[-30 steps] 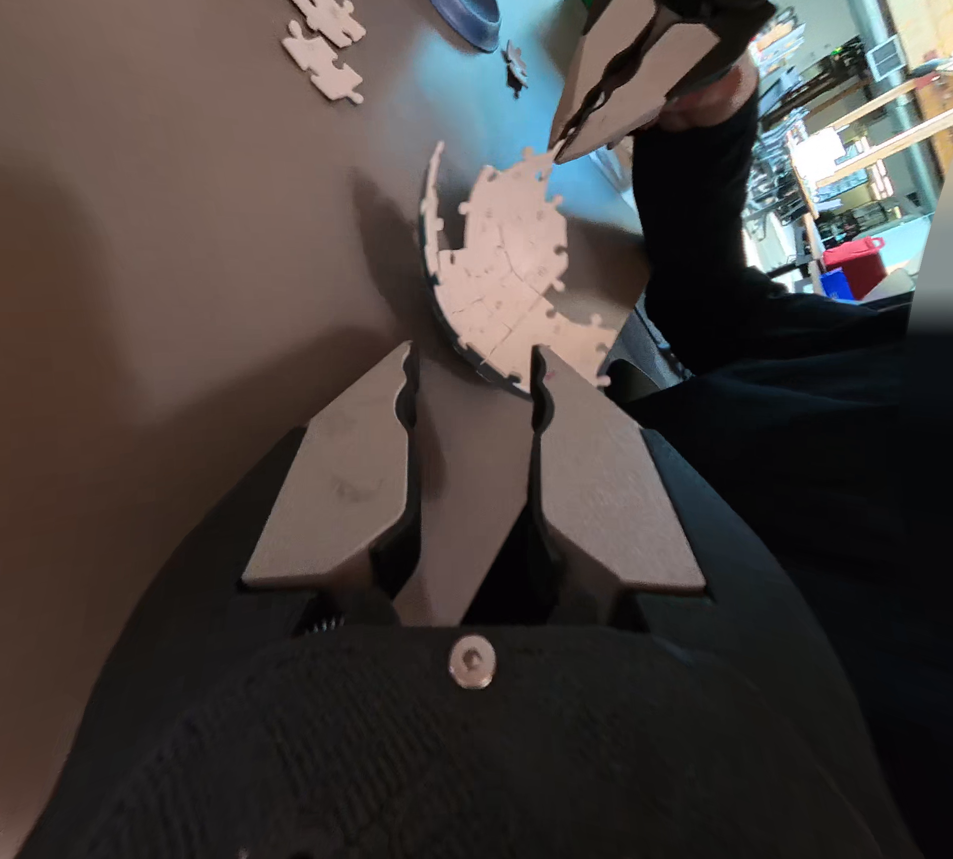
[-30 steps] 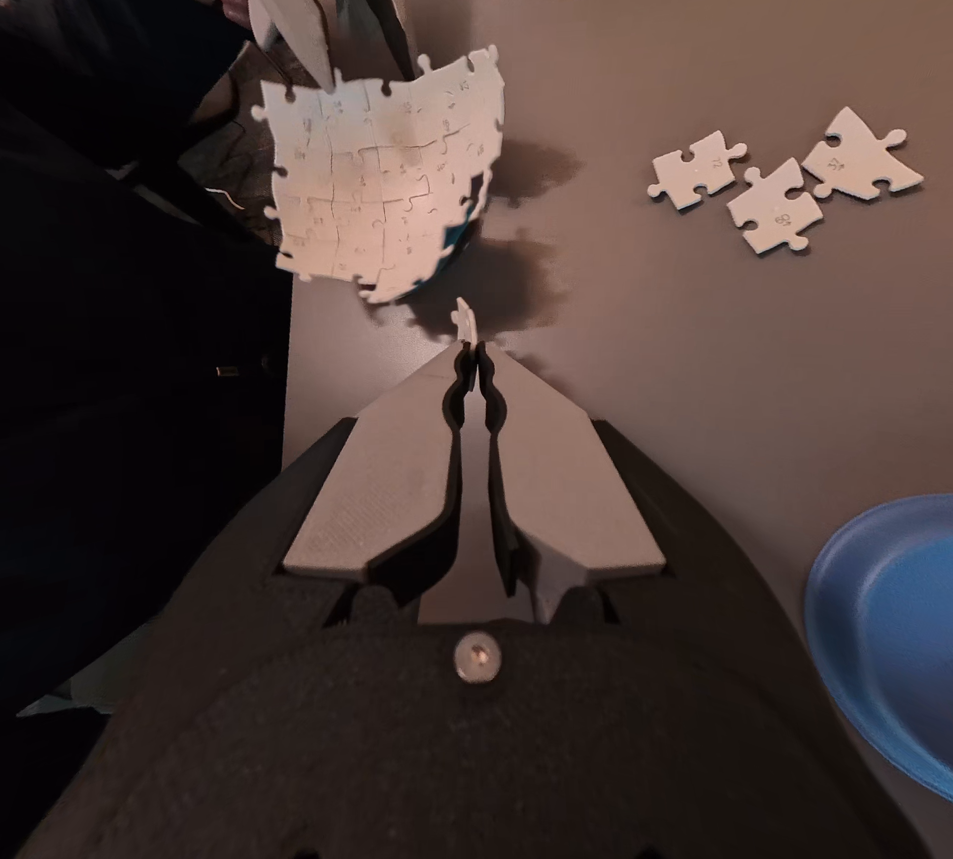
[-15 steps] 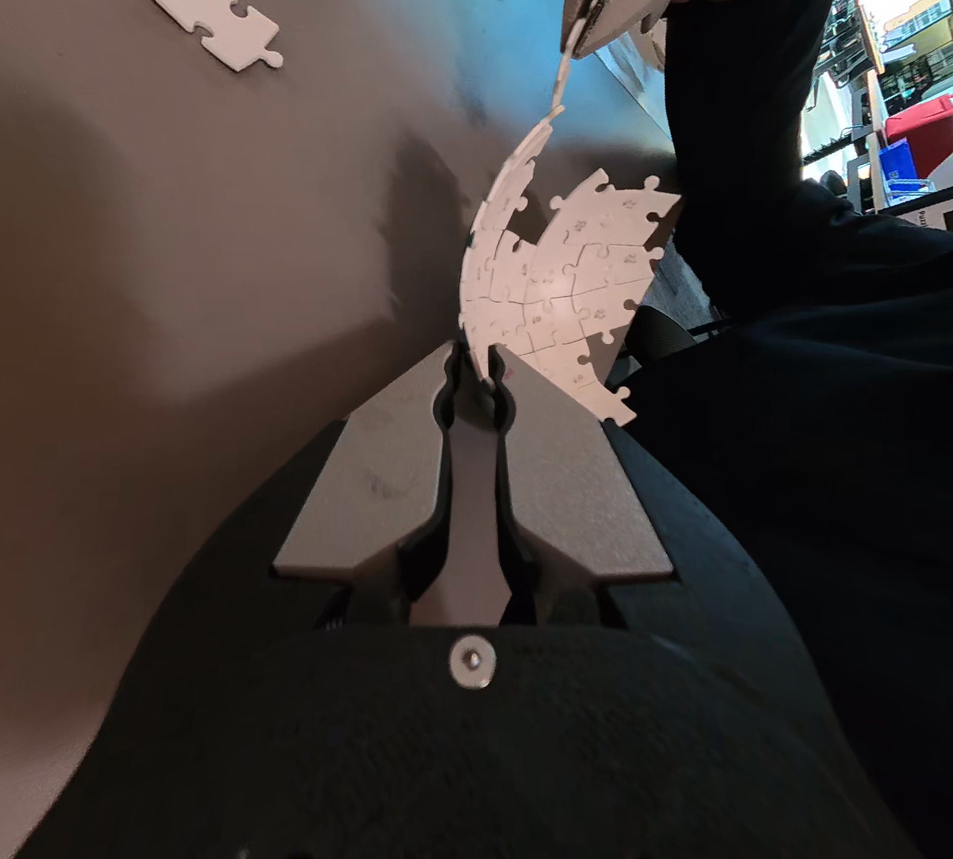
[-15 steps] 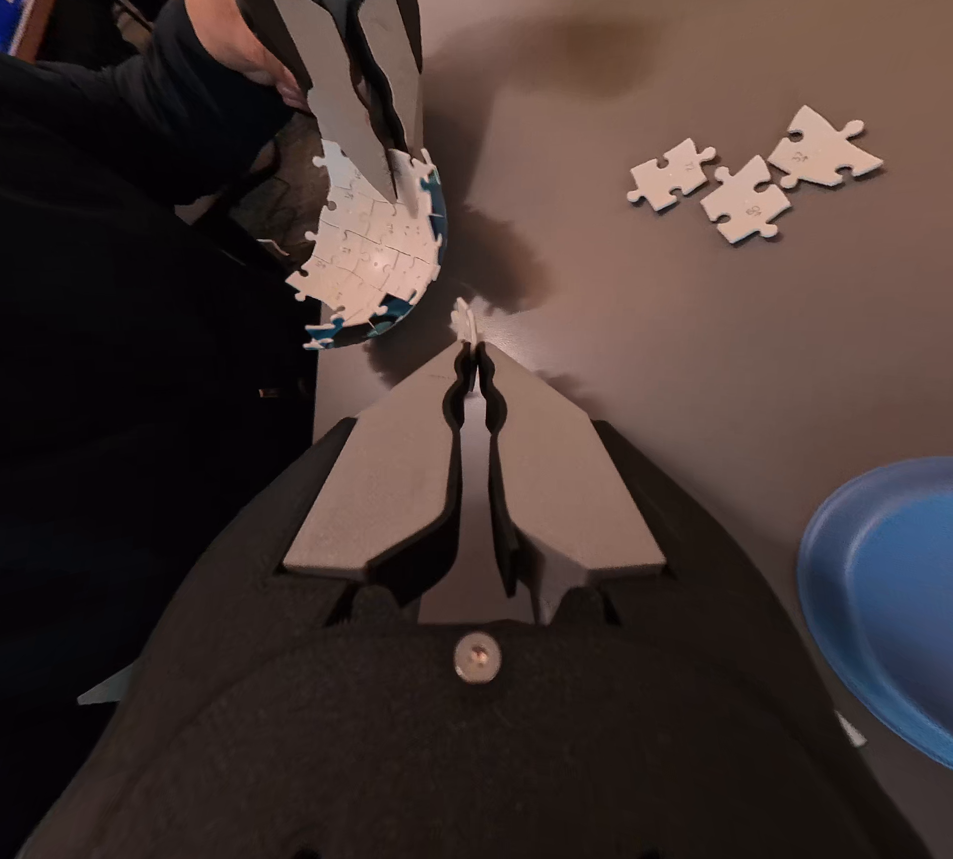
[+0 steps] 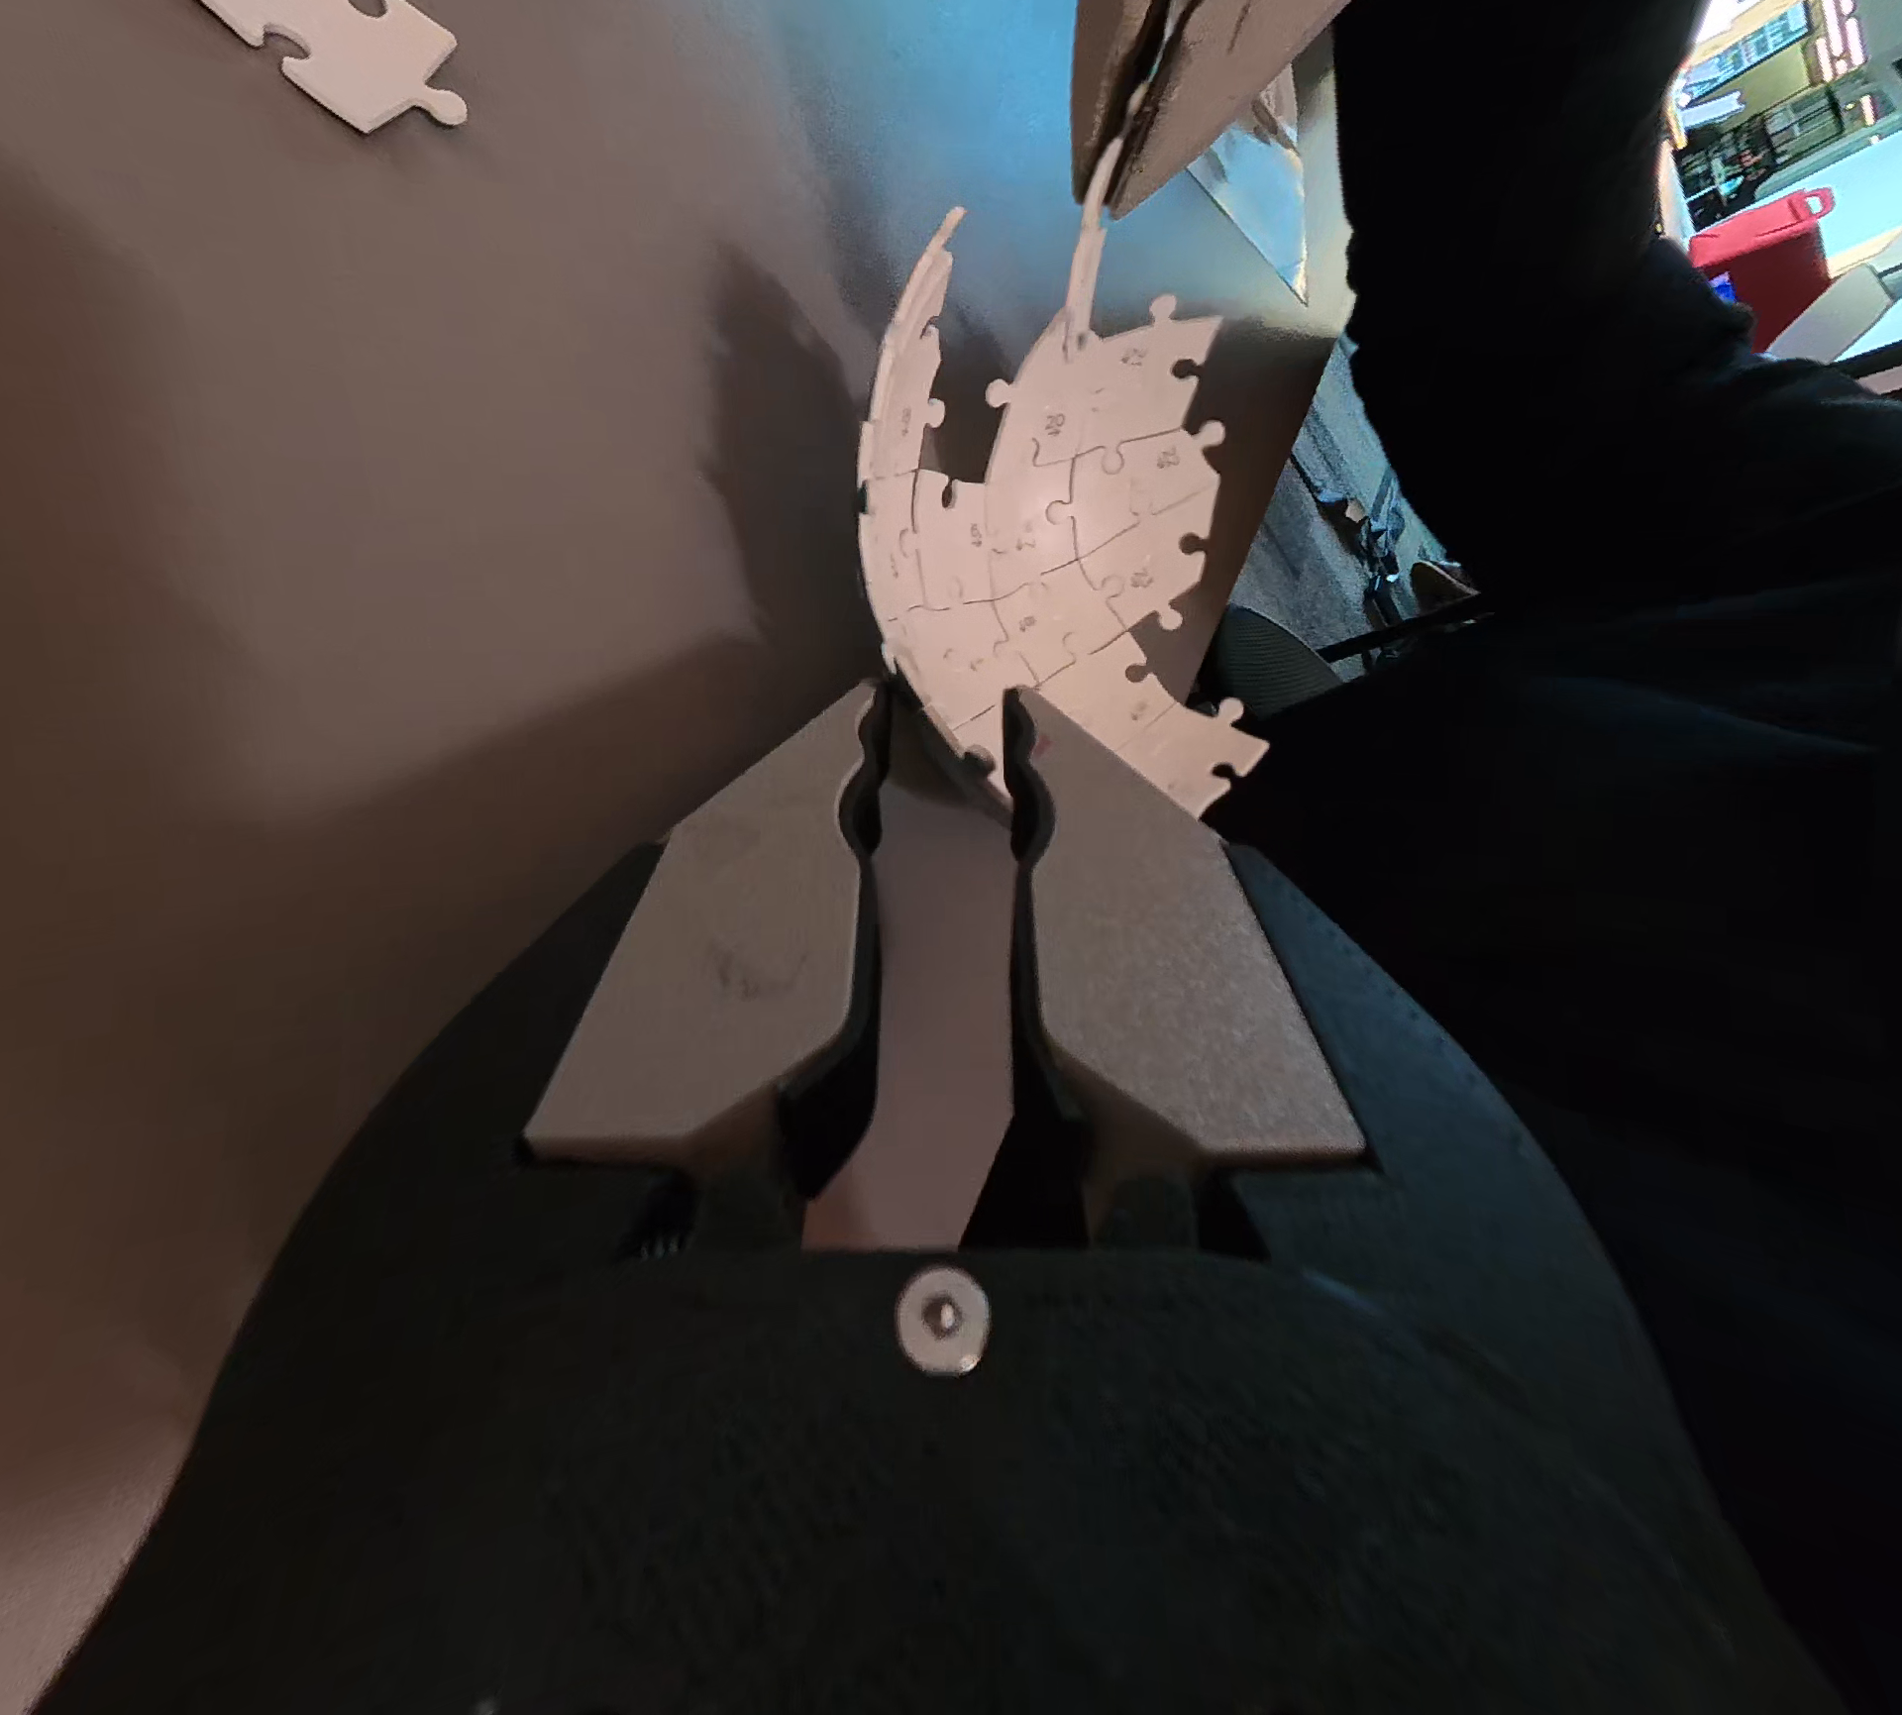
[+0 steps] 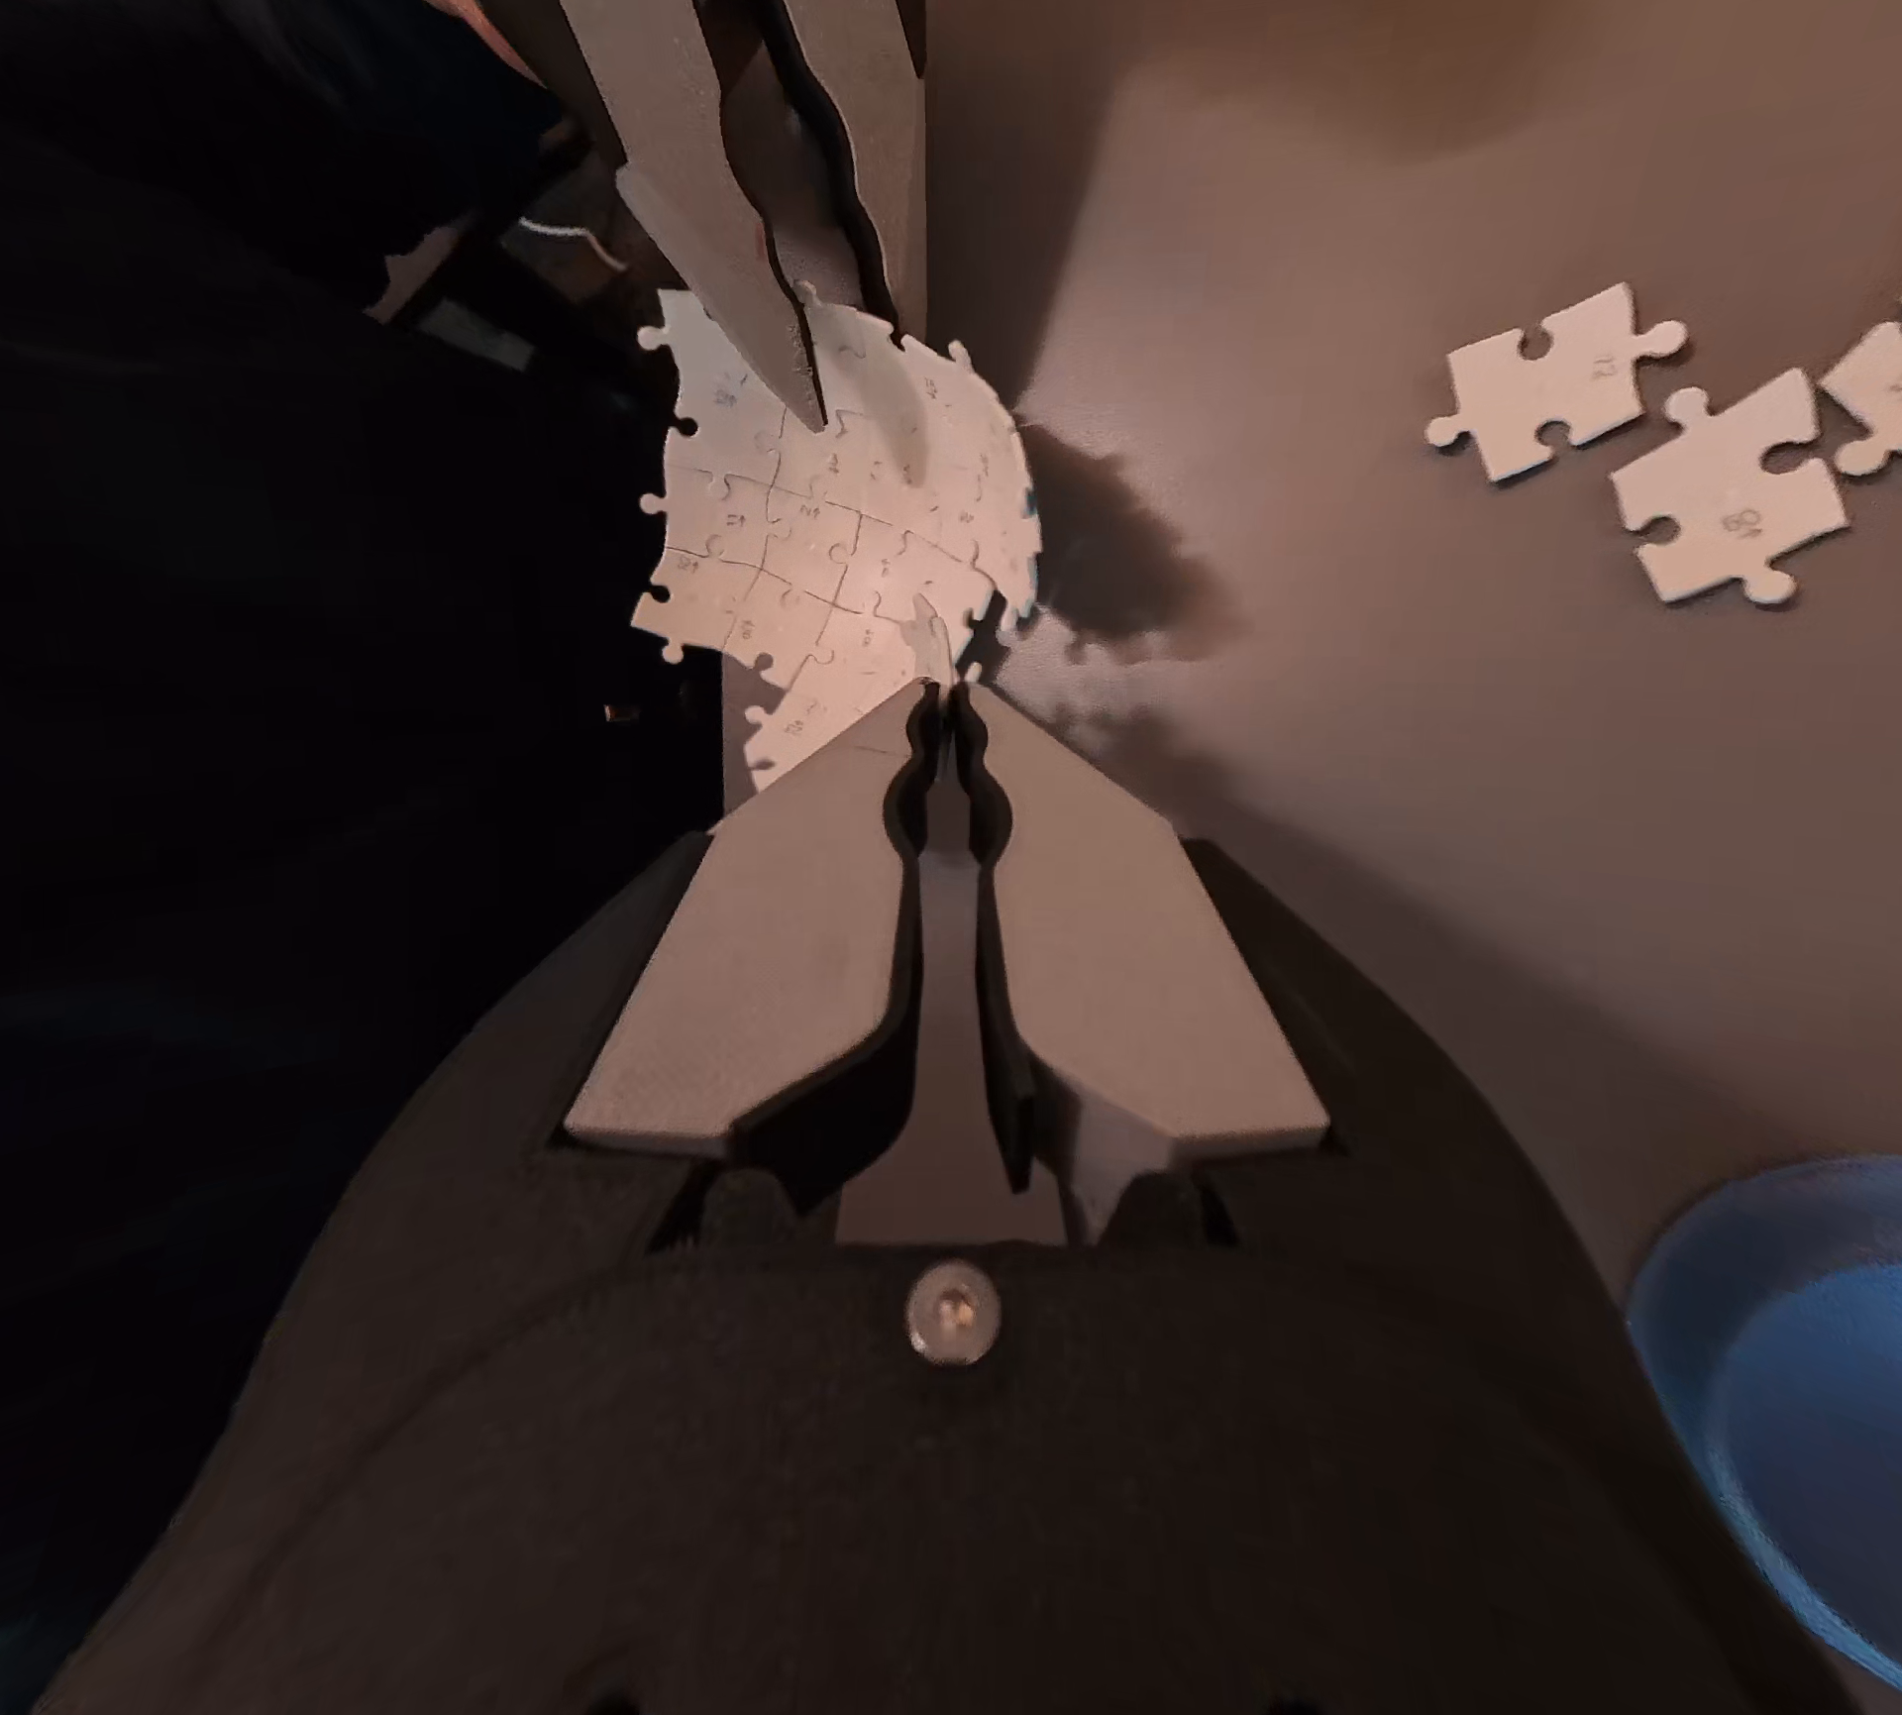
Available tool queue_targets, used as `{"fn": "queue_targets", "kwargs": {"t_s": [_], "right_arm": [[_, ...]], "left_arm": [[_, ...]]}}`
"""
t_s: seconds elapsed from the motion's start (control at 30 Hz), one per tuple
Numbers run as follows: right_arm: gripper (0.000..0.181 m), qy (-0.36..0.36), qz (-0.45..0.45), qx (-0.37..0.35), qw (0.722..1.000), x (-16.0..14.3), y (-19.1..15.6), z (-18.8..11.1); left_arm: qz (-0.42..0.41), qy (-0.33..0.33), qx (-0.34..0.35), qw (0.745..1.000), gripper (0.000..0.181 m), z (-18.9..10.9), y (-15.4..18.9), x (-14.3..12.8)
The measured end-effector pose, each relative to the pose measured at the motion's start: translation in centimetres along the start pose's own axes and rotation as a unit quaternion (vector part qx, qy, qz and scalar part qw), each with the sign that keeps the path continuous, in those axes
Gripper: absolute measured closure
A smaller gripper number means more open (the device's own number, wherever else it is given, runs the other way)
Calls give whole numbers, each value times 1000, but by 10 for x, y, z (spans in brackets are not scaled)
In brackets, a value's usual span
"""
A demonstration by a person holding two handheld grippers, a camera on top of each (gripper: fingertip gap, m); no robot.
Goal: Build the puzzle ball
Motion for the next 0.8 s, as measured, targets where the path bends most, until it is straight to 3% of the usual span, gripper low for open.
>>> {"fn": "queue_targets", "kwargs": {"t_s": [0.53,0.8], "right_arm": [[181,-82,43,-8,996,15,8,31],[181,-106,49,-17,993,15,12,38]], "left_arm": [[0,1,-18,1000,161,-3,2,-4],[20,13,-20,1000,156,-15,-8,17]]}}
Point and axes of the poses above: each gripper's, where its closed fingertips meet, z out along the fingers, x out of its top, y = z × x across the jaws, the point moved 9 cm from there along -z, back along the fingers, and after that the axes turned 5 degrees about x, right-handed, at the moved point
